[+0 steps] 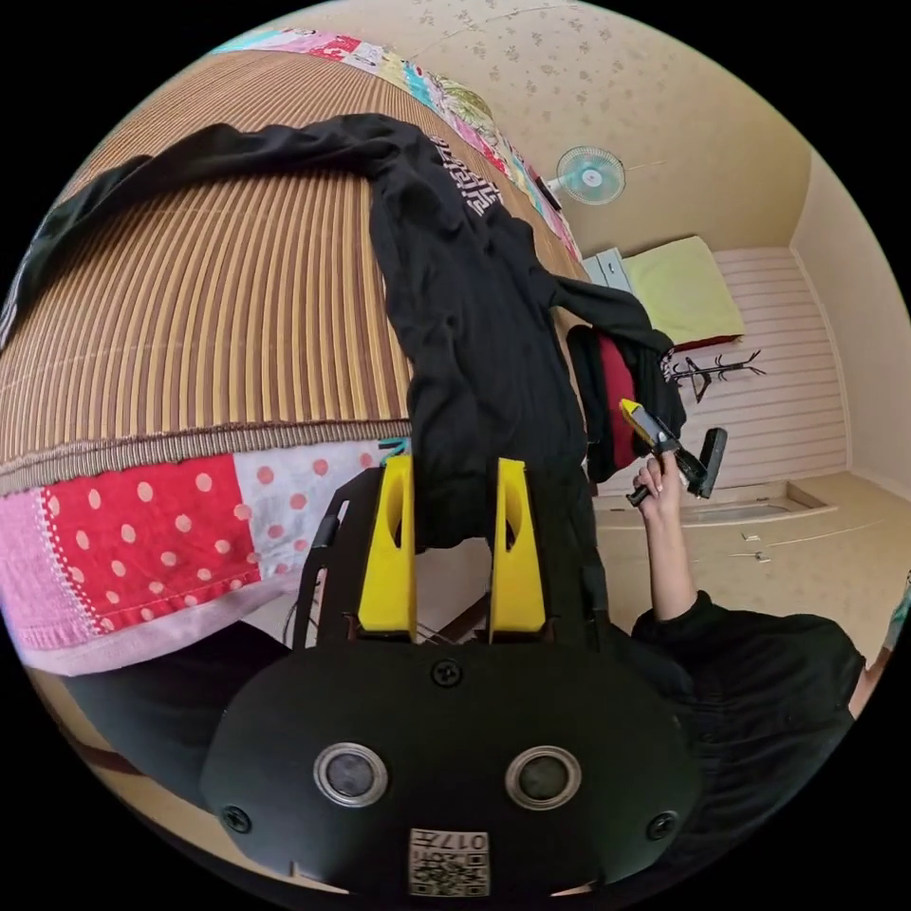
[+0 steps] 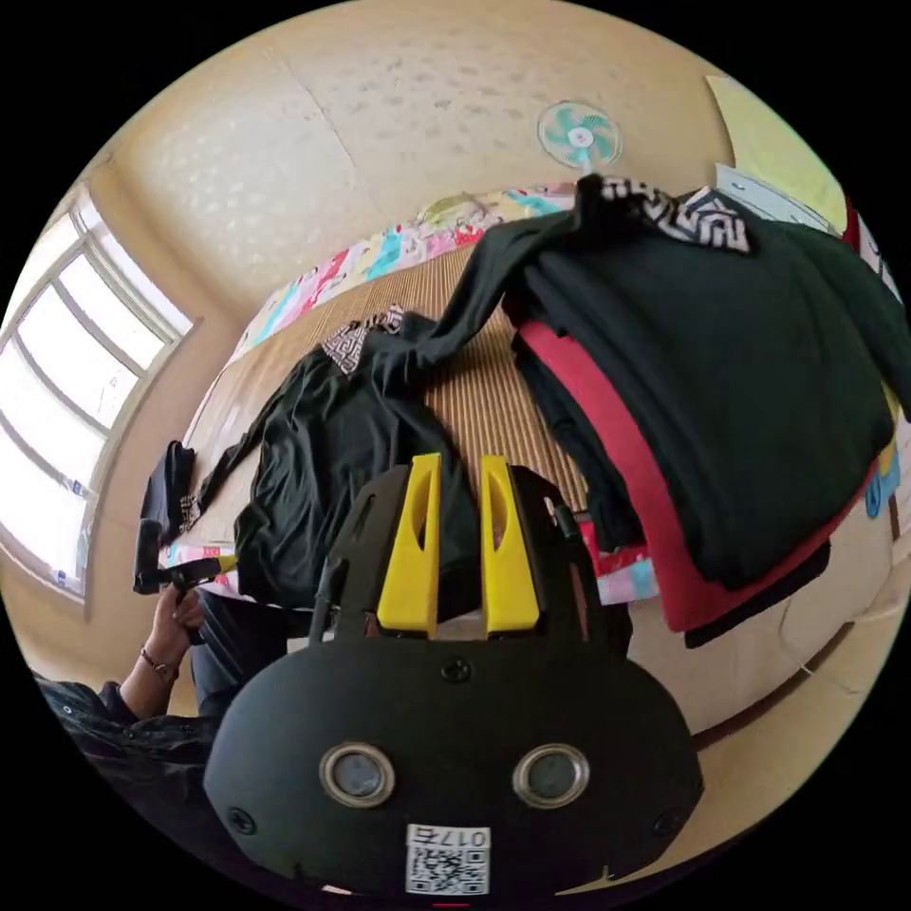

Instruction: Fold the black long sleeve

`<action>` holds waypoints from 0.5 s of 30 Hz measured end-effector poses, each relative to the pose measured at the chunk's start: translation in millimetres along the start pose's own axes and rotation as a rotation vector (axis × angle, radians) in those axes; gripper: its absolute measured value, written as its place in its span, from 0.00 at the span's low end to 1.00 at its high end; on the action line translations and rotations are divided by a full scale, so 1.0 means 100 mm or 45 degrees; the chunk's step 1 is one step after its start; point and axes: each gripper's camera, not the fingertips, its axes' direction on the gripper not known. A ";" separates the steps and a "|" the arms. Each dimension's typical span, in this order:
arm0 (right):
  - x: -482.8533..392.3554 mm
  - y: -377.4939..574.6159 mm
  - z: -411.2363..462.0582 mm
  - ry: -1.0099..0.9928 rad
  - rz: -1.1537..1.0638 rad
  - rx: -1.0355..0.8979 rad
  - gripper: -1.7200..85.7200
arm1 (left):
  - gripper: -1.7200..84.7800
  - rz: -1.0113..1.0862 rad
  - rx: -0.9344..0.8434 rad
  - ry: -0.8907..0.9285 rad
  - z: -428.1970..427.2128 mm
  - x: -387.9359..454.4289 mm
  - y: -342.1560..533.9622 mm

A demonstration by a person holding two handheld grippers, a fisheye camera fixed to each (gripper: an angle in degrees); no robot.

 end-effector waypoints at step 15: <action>-1.33 1.04 1.09 0.520 -0.554 -0.702 0.06 | 0.09 -0.174 -0.086 -0.202 -1.15 -0.36 1.40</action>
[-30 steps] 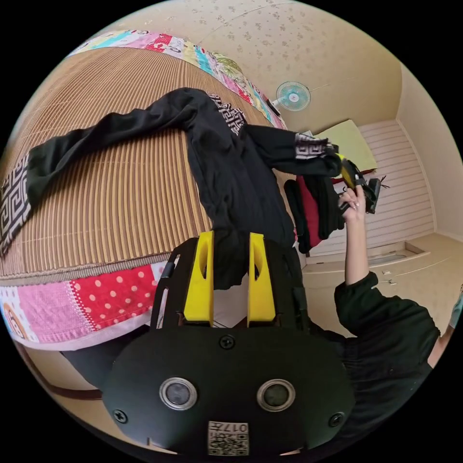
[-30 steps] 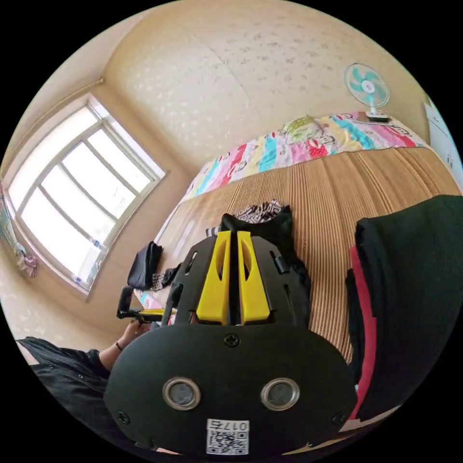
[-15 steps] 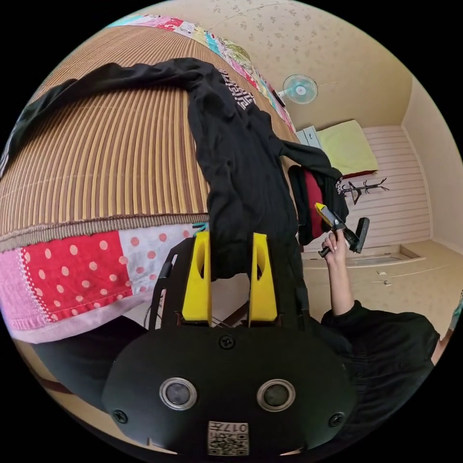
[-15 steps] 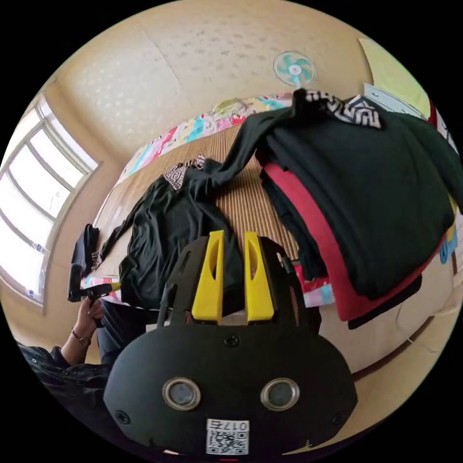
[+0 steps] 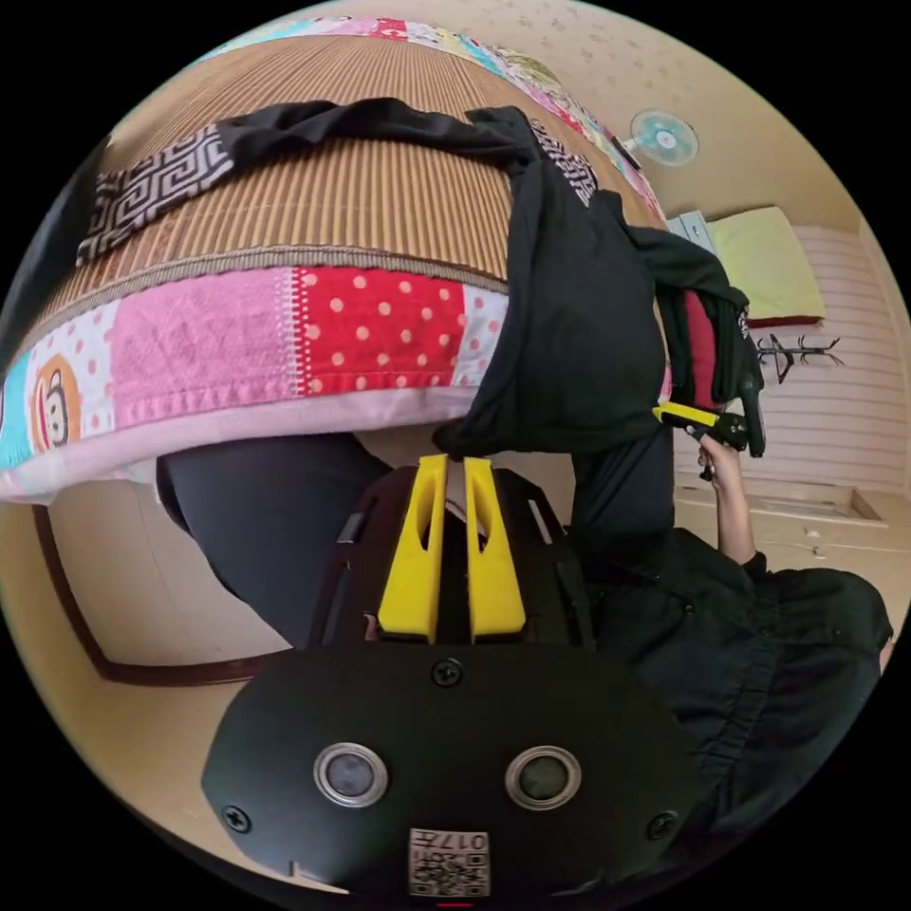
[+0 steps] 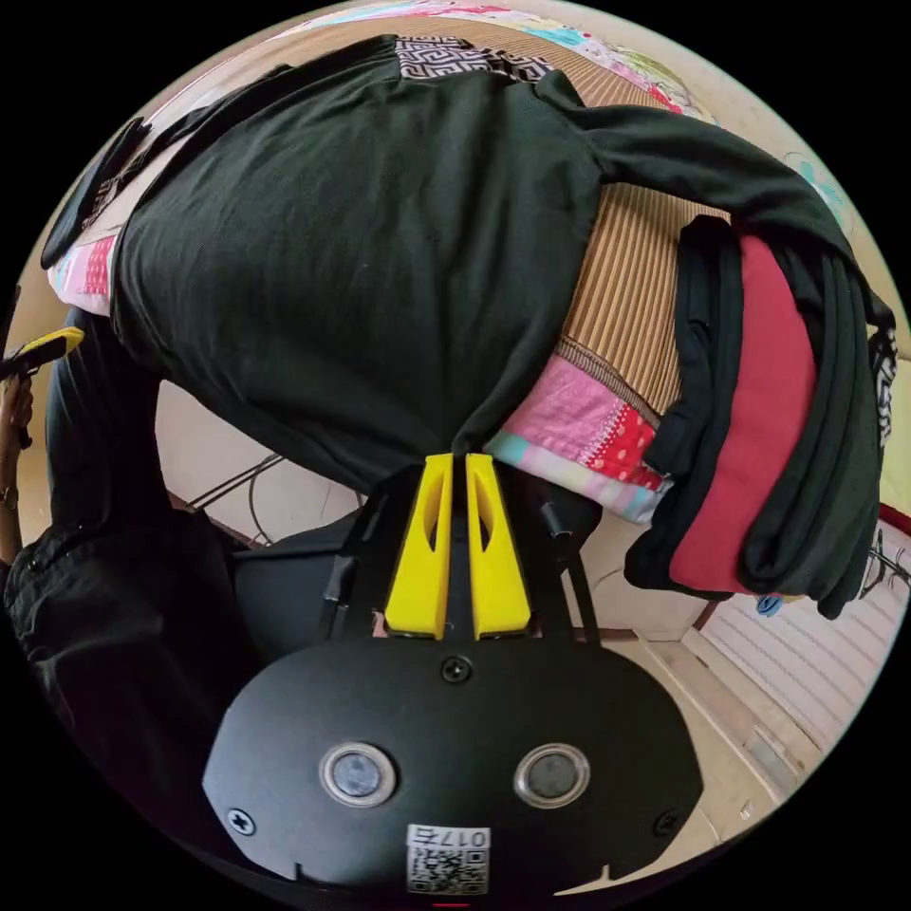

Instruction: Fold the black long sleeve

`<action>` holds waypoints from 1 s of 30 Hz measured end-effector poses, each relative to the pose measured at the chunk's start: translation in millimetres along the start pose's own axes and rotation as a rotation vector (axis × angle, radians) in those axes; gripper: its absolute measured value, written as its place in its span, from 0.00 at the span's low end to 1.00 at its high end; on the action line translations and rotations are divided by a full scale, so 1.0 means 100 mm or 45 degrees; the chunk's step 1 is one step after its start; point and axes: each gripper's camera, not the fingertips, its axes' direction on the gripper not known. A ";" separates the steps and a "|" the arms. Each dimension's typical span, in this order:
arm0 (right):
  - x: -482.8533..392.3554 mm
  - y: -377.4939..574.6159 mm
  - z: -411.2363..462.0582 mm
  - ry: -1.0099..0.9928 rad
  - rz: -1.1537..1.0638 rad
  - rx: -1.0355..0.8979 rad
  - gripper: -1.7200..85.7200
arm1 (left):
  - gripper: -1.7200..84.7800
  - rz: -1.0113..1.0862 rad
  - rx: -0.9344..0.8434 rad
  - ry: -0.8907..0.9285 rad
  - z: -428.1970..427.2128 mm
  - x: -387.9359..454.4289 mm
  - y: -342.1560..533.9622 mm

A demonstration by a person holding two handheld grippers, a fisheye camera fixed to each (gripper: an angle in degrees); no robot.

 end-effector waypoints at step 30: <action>-0.46 0.63 -1.47 -0.012 0.154 0.625 0.03 | 0.05 0.082 0.449 -0.246 -0.60 0.71 0.52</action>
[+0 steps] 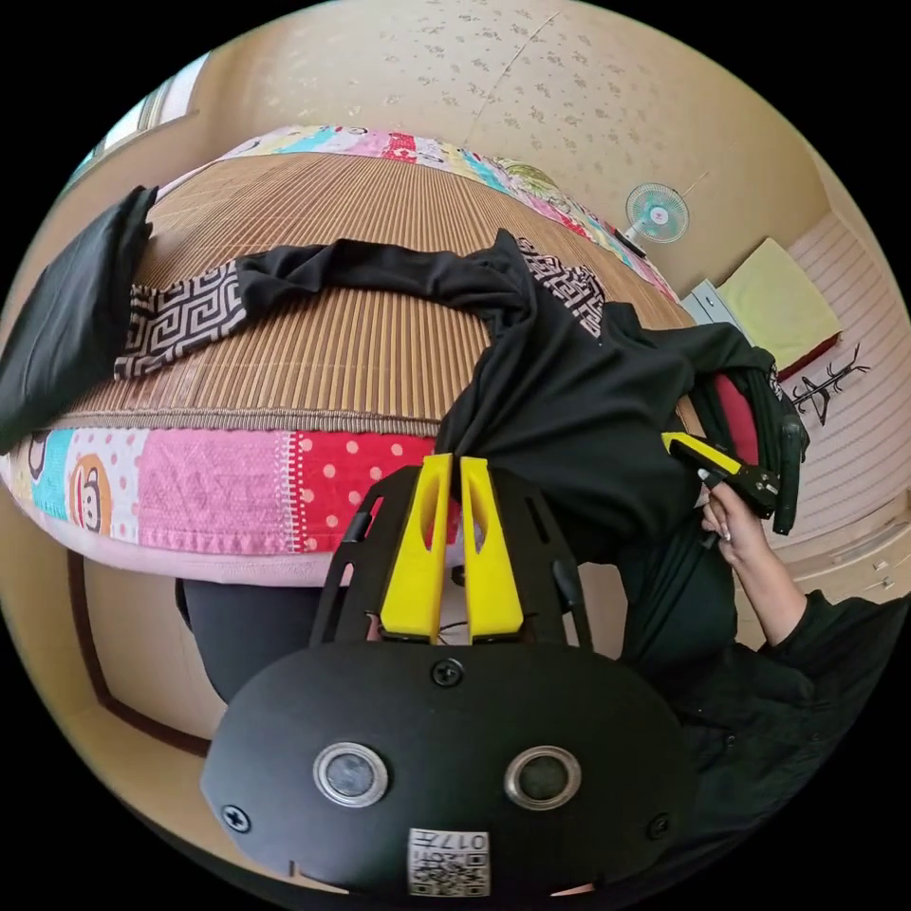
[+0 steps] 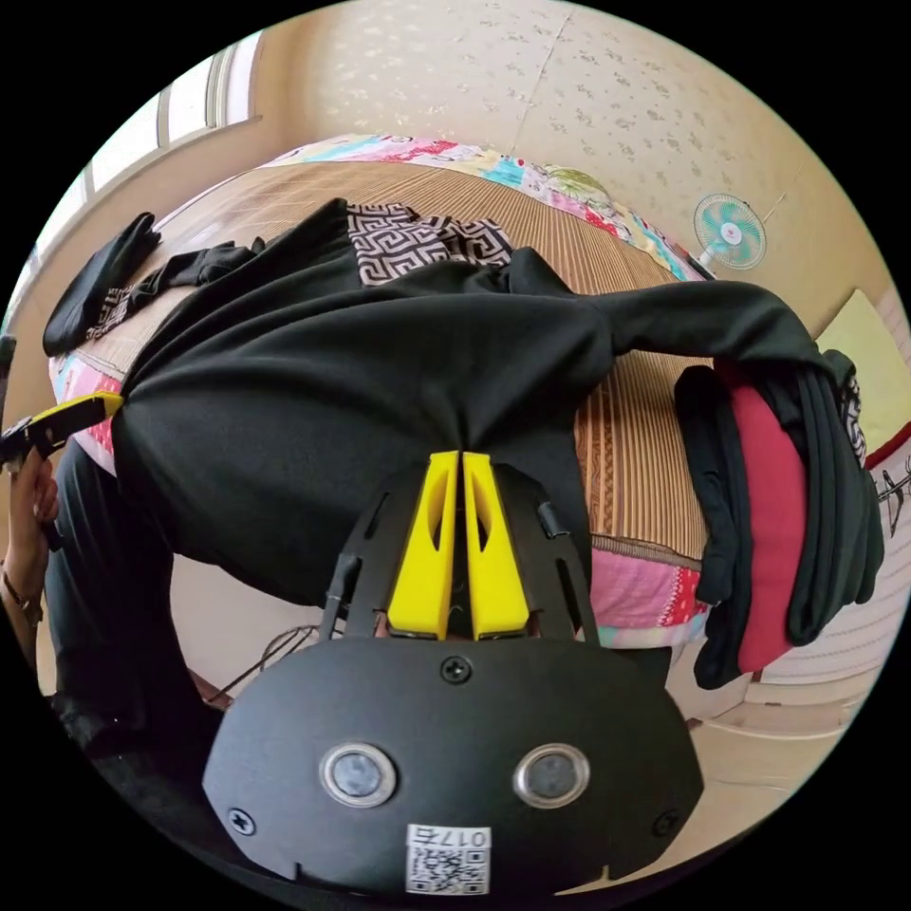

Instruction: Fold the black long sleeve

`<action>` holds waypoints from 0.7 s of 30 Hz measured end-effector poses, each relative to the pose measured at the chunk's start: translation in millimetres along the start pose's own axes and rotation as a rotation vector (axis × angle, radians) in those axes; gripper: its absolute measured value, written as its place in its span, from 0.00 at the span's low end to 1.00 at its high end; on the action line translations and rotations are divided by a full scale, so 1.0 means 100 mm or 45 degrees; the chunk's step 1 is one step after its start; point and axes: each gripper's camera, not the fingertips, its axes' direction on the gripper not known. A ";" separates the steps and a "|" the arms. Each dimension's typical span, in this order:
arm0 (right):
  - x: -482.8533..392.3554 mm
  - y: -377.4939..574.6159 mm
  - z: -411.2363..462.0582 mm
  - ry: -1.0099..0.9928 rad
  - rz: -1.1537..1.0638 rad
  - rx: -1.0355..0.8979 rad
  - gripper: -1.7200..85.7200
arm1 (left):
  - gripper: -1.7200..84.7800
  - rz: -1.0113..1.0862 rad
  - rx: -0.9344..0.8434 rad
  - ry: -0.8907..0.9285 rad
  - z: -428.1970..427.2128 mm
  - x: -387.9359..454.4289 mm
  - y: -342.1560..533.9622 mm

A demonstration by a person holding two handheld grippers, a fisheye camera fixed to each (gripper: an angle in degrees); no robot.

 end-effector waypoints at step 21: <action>6.41 0.96 -2.22 -1.164 1.506 0.639 0.13 | 0.08 -0.507 0.279 0.621 -1.01 -1.45 0.63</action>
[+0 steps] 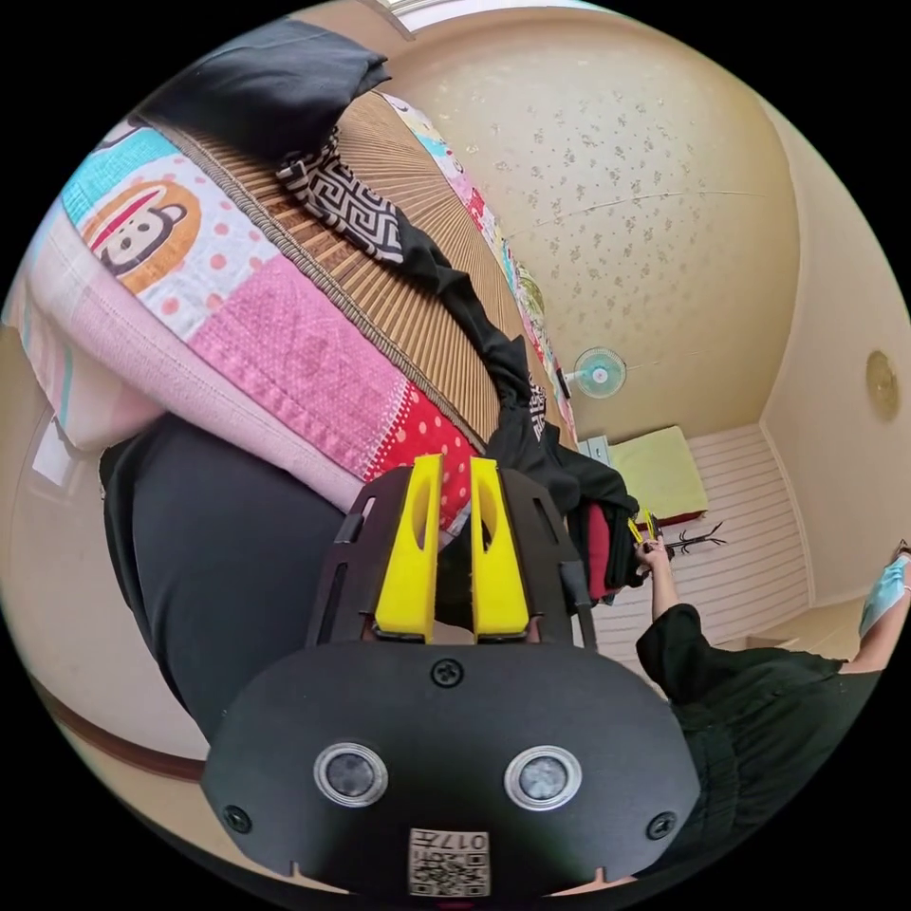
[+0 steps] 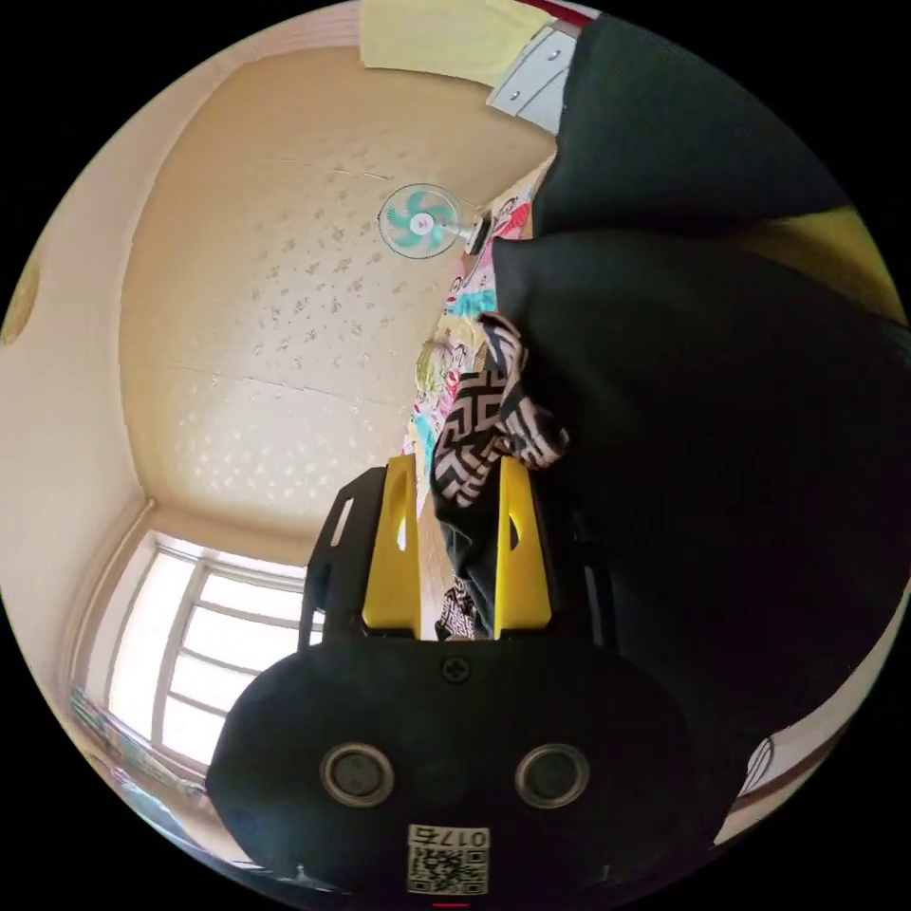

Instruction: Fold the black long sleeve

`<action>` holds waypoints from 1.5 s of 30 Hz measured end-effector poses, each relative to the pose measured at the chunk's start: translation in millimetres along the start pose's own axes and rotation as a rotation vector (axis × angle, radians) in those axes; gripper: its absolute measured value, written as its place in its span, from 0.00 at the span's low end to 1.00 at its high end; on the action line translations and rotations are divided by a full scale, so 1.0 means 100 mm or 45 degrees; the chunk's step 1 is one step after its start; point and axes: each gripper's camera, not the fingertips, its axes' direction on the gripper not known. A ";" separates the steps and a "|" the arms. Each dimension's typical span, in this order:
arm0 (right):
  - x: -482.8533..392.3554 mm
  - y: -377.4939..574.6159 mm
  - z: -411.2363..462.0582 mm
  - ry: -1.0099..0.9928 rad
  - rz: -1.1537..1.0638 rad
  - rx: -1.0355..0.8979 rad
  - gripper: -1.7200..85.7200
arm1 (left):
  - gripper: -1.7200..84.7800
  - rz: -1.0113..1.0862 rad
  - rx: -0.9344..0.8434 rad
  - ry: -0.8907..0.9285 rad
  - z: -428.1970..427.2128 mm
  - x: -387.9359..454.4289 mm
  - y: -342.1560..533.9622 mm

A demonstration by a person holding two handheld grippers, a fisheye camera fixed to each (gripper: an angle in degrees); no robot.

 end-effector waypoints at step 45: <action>0.11 4.73 3.70 0.244 -0.995 -1.120 0.09 | 0.12 0.180 -0.038 -0.084 -0.07 0.77 -0.34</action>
